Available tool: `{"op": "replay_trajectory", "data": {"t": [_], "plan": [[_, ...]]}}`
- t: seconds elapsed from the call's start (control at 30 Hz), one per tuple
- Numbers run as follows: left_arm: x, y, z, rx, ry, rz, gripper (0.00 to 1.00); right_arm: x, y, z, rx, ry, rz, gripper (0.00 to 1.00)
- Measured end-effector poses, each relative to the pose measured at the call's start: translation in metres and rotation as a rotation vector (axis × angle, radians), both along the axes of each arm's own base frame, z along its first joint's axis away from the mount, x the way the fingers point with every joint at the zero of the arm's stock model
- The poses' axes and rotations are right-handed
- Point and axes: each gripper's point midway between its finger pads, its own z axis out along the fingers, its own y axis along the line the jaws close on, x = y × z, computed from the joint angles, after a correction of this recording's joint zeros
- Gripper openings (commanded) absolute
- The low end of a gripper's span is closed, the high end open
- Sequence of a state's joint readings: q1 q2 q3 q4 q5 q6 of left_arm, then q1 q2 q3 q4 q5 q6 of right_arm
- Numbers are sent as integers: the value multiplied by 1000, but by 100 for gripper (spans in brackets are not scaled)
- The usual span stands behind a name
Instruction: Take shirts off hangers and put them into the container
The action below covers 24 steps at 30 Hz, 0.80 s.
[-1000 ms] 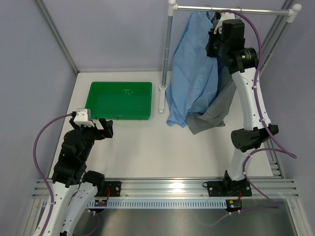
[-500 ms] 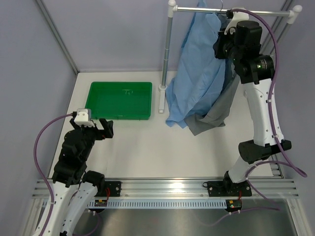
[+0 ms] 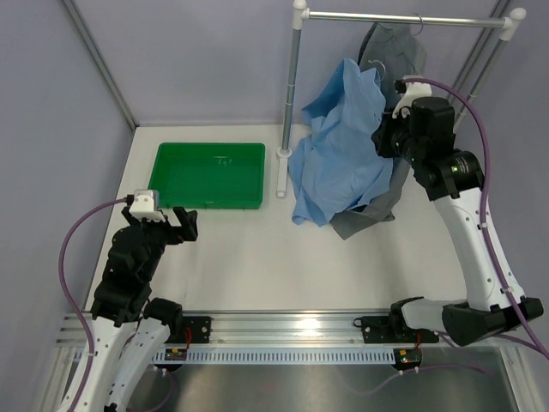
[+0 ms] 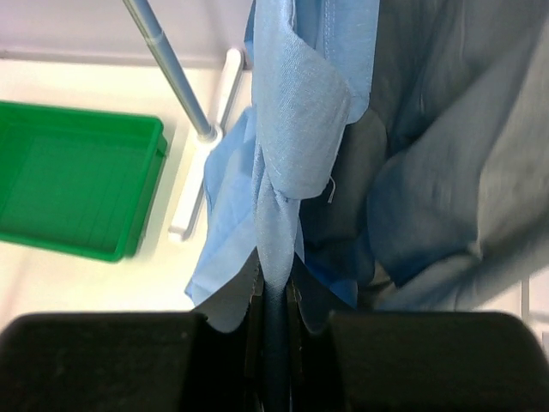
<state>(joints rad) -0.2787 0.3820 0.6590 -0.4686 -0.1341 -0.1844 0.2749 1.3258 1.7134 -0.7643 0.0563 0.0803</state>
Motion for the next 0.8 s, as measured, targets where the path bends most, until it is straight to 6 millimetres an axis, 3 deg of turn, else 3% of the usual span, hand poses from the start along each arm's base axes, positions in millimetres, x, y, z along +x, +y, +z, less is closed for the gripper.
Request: {"op": "replay_trajectory", "data": {"t": [0.2, 0.4, 0.53, 0.8], "plan": [[2, -1, -3, 3, 13, -2, 99, -44, -4, -23, 10, 45, 26, 0], [5, -6, -8, -3, 38, -21, 99, -87, -9, -23, 30, 56, 59, 0], [8, -12, -5, -11, 69, -45, 99, -114, -12, -4, 46, 29, 87, 0], [9, -26, 42, -49, 26, -113, 99, -165, -7, 66, 116, -131, 198, 0]]}}
